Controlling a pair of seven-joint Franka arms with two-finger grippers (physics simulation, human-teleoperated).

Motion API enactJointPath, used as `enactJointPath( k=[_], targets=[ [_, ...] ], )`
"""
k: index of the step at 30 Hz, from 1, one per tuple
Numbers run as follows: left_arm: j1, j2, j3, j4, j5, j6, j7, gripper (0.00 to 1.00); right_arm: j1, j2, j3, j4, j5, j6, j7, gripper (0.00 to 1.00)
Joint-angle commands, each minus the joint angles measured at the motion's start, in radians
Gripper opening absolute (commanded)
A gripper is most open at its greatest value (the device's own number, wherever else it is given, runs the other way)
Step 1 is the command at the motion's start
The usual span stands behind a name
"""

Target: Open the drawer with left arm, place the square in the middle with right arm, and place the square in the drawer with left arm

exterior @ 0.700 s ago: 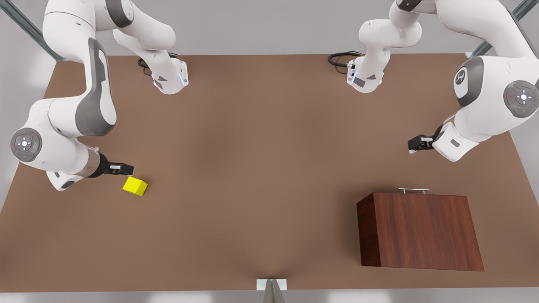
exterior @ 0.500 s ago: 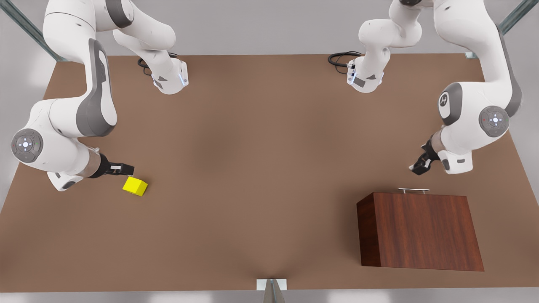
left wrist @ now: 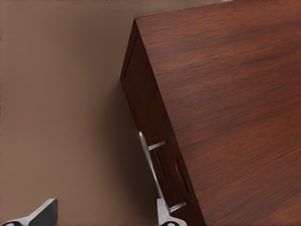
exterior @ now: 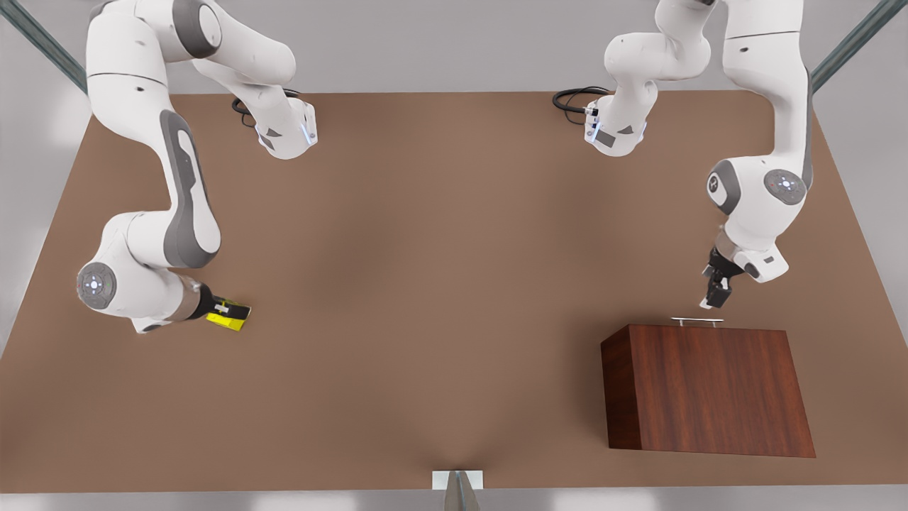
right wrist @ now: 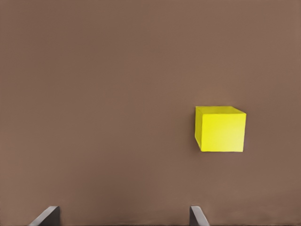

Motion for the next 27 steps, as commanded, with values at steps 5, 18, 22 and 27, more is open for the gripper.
enactJointPath(
  k=[5,18,22,27],
  targets=[
    [0.003,0.017,0.000,0.006,-0.001,0.010,0.001,1.00,-0.001,0.024,0.002,-0.037,0.000,0.040,0.074,1.00],
    [0.044,0.100,0.000,0.009,-0.006,0.137,-0.088,1.00,-0.070,0.023,-0.046,-0.256,-0.015,0.239,0.011,1.00],
    [0.043,0.107,-0.003,0.011,-0.004,0.140,-0.088,1.00,-0.093,0.061,-0.047,-0.258,-0.072,0.282,-0.001,1.00],
    [0.038,0.135,-0.011,0.009,0.003,0.165,-0.087,1.00,-0.096,0.095,-0.047,-0.256,-0.072,0.303,-0.004,1.00]
  ],
)
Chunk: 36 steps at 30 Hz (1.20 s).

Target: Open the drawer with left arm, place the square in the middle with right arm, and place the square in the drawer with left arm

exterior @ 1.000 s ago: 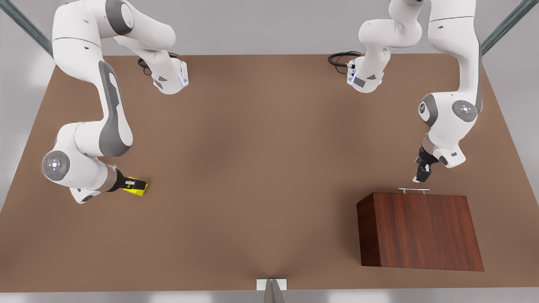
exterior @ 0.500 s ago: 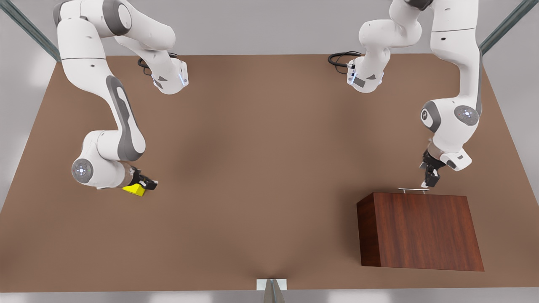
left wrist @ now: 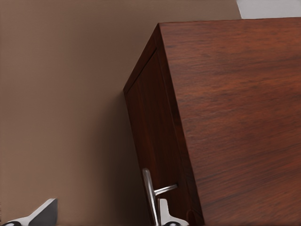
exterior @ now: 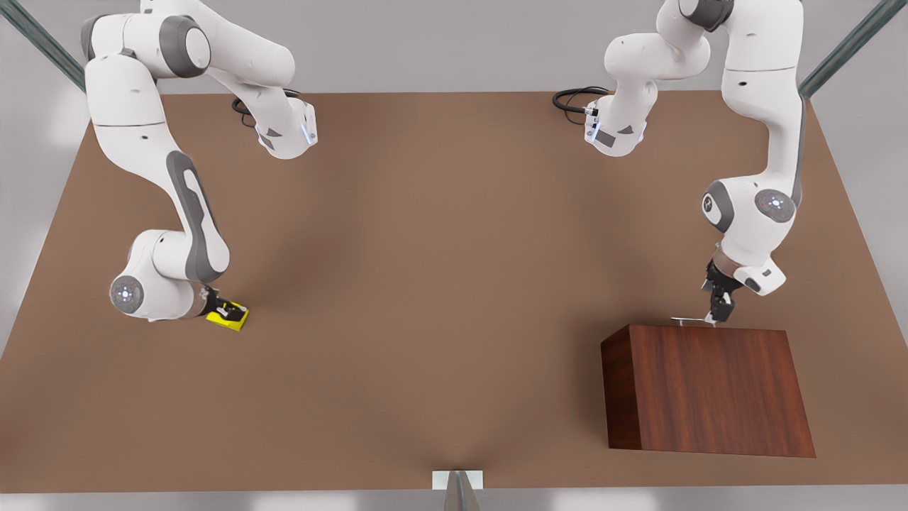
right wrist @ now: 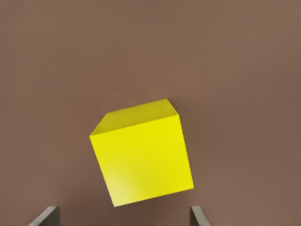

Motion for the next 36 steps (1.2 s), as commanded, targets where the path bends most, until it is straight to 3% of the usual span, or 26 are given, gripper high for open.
enactJointPath(
  k=[1,12,36],
  targets=[
    [0.000,0.000,0.000,0.000,0.003,0.000,0.000,1.00,-0.006,0.002,0.000,0.000,0.000,0.000,-0.001,1.00],
    [-0.014,0.003,-0.003,-0.002,0.003,-0.011,0.000,1.00,-0.024,0.028,-0.002,-0.005,0.000,0.026,-0.024,1.00],
    [-0.014,-0.064,-0.003,-0.006,0.000,-0.255,-0.012,1.00,-0.022,0.097,-0.005,0.012,-0.034,0.072,-0.140,0.99]
  ],
)
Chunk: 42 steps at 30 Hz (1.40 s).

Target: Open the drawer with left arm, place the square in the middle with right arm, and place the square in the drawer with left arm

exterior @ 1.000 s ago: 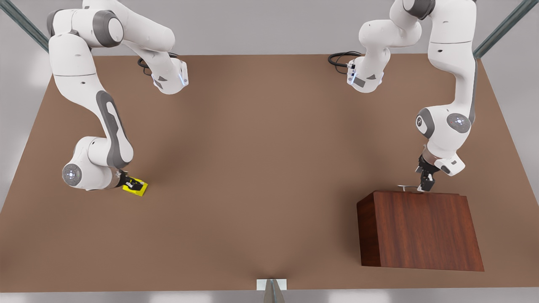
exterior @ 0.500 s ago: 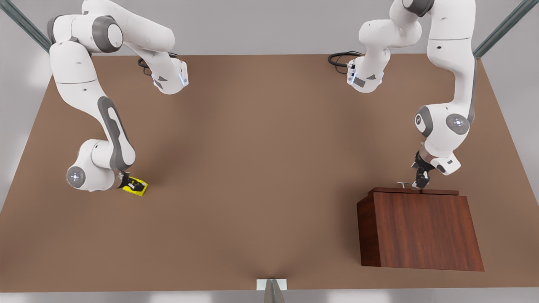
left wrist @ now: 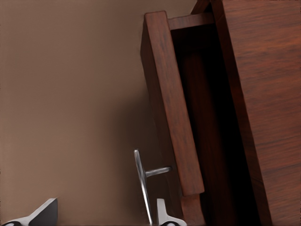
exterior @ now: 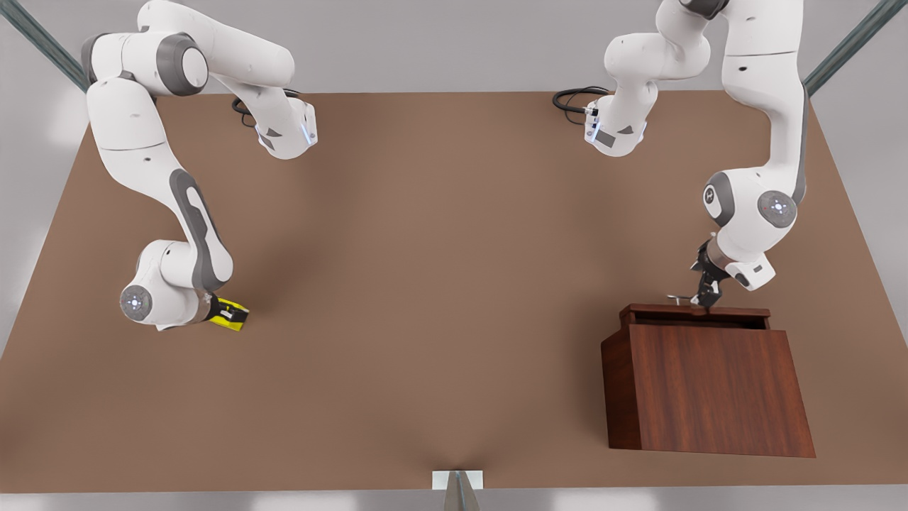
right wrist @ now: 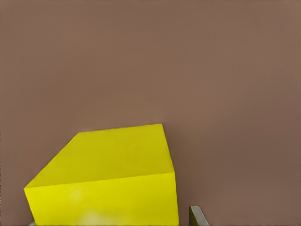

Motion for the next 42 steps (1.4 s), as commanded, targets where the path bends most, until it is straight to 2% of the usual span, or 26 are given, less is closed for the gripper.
enactJointPath(
  k=[1,3,11,12,20,24,27,29,32,37,42],
  targets=[
    [-0.007,-0.003,-0.003,0.000,0.002,-0.002,-0.001,1.00,0.000,0.004,0.000,0.003,0.000,0.000,0.000,0.95],
    [-0.009,-0.009,-0.007,0.000,0.002,-0.019,-0.002,1.00,0.002,0.009,0.000,0.006,0.000,0.000,0.000,0.79],
    [-0.007,-0.035,-0.005,-0.001,0.002,-0.091,-0.002,1.00,0.003,0.007,0.002,0.009,-0.018,-0.009,0.003,0.77],
    [-0.009,-0.037,-0.005,-0.001,0.002,-0.093,-0.002,1.00,0.003,0.006,0.002,0.015,-0.018,-0.018,0.003,0.70],
    [-0.009,-0.043,-0.007,-0.001,0.002,-0.131,-0.016,1.00,0.006,-0.039,0.020,0.037,-0.008,-0.104,0.008,0.64],
    [-0.015,-0.061,-0.007,-0.001,0.002,-0.169,-0.020,1.00,0.008,-0.074,0.077,0.080,0.058,-0.225,0.035,0.64],
    [-0.019,-0.058,-0.008,-0.002,0.001,-0.169,-0.025,1.00,0.008,-0.141,0.219,0.094,0.063,-0.299,0.239,0.64],
    [-0.019,-0.061,-0.008,-0.001,0.001,-0.168,-0.025,1.00,0.009,-0.146,0.362,0.198,0.063,-0.377,0.507,0.64],
    [-0.019,-0.053,-0.008,0.000,0.001,-0.154,-0.025,1.00,0.023,-0.121,0.497,0.273,0.064,-0.376,0.771,0.64],
    [-0.019,-0.049,-0.008,-0.005,0.001,-0.163,-0.025,1.00,0.271,0.001,0.500,0.425,0.066,-0.359,1.052,0.64],
    [-0.019,-0.063,-0.008,-0.015,0.001,-0.200,-0.027,1.00,0.495,0.150,0.477,0.546,0.060,-0.209,1.215,0.64]
  ],
)
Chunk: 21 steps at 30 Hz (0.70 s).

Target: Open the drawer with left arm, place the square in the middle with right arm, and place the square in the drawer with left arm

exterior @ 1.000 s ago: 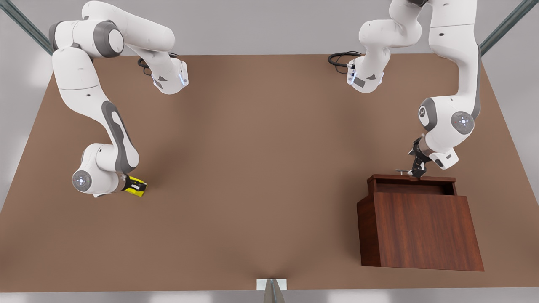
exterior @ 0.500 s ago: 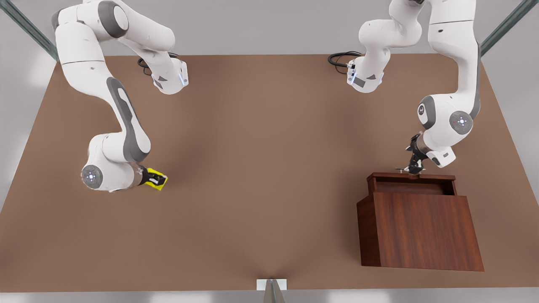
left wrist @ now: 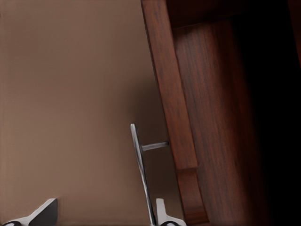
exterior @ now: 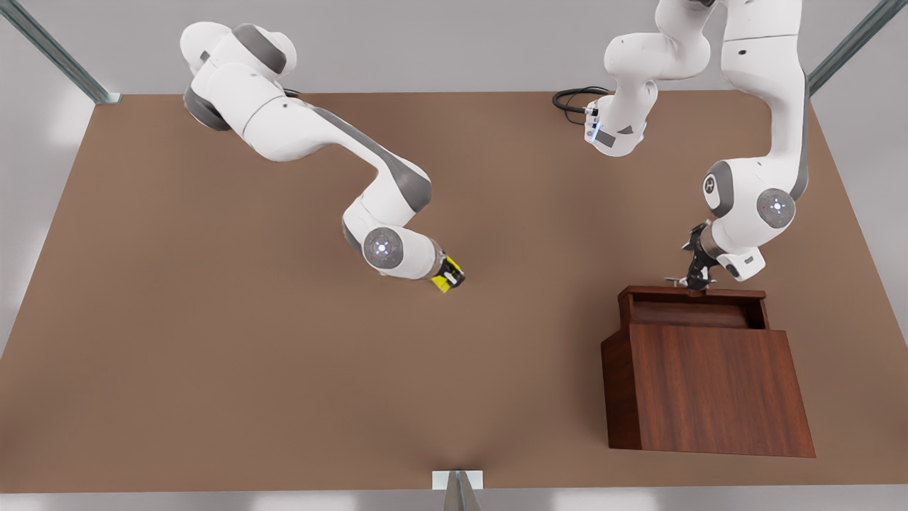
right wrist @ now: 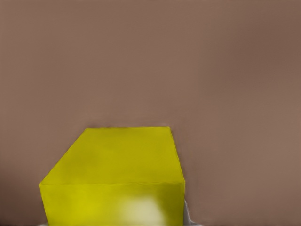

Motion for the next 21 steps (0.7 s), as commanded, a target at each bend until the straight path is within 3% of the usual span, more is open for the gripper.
enactJointPath(
  k=[1,4,7,17,21],
  targets=[
    [-0.005,-0.003,0.000,0.000,0.002,-0.003,-0.001,1.00,0.016,0.004,-0.001,0.004,0.000,0.017,0.019,0.64],
    [-0.003,-0.008,0.001,0.000,0.002,-0.011,-0.001,1.00,0.051,0.027,-0.009,0.025,-0.015,0.066,0.157,0.62],
    [-0.005,-0.012,0.001,0.000,0.002,-0.031,-0.001,1.00,0.145,0.139,-0.018,0.174,-0.053,0.079,0.119,0.62],
    [-0.003,-0.022,0.000,-0.002,0.000,-0.070,-0.016,1.00,0.476,0.237,-0.283,0.312,-0.052,0.075,0.425,0.62],
    [-0.005,-0.025,0.000,0.000,-0.003,-0.095,-0.018,1.00,0.528,0.289,-0.326,0.334,-0.067,0.091,0.476,0.62]
  ],
)
